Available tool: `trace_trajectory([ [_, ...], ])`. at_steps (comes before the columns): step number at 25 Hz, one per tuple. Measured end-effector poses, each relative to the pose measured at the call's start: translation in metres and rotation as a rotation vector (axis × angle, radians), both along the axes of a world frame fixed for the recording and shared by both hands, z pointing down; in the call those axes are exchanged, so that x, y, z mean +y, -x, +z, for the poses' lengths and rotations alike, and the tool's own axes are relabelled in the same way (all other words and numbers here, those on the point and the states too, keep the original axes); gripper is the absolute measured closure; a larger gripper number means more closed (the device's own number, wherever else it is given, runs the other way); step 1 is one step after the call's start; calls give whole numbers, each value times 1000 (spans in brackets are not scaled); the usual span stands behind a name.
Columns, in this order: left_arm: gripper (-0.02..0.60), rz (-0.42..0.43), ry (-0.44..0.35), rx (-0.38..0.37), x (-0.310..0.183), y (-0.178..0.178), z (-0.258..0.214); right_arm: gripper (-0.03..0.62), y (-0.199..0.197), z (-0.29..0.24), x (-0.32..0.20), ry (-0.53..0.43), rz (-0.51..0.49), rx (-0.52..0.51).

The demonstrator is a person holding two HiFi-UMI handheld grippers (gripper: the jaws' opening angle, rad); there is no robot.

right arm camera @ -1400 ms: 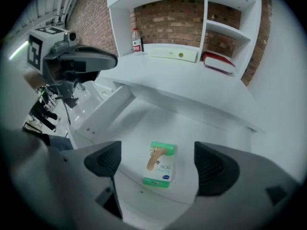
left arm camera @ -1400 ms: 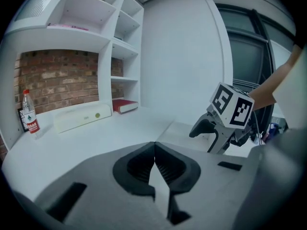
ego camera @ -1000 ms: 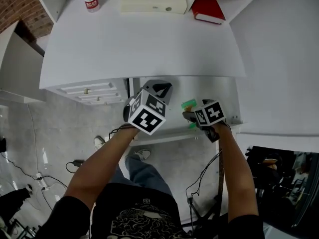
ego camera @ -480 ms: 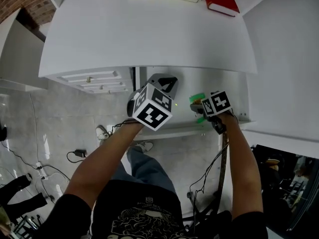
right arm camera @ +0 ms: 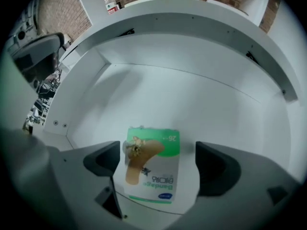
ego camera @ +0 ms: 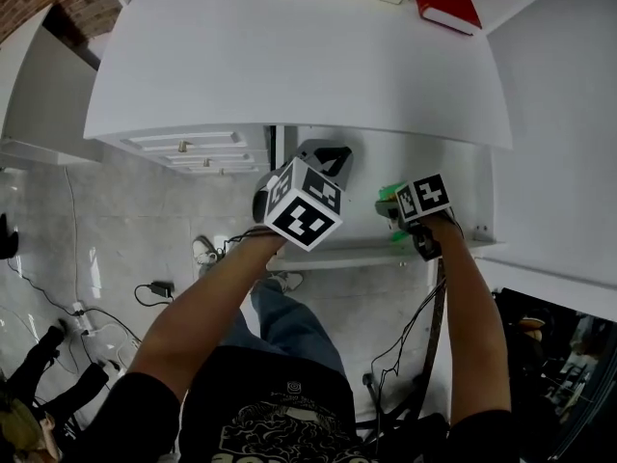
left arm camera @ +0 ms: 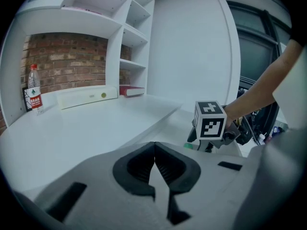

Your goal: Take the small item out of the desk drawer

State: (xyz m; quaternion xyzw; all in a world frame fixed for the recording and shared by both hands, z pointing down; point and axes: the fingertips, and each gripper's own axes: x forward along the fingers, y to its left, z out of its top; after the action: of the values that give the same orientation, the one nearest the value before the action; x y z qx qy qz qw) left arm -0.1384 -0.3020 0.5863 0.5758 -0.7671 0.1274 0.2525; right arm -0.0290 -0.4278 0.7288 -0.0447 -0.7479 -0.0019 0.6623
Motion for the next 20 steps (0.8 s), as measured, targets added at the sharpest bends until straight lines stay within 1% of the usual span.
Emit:
trace_trajectory([
  [3,572,1,-2,0,-3,0,1,148,-3,0,-3,-16,6,13],
  [8,572,-8,9,0,5,4,4,146,-2,3,0,-19,6,14],
  [11,572,-16,11,-1,8,7,3,158,-1,1,1,-19,0,14],
  [12,572,-16,12,-2,8,7,3,173,-1,0,0,-19,-1,14],
  [14,572,-15,11,-3,8,6,1,236,-2,-1,0,-18,-2,10],
  [15,574,-15,10,-4,7,6,0,246,-2,-2,-1,-18,-1,6],
  [20,572,-9,18,-12,8,4,-6,250,-1,-9,-2,-37,-7,-14],
])
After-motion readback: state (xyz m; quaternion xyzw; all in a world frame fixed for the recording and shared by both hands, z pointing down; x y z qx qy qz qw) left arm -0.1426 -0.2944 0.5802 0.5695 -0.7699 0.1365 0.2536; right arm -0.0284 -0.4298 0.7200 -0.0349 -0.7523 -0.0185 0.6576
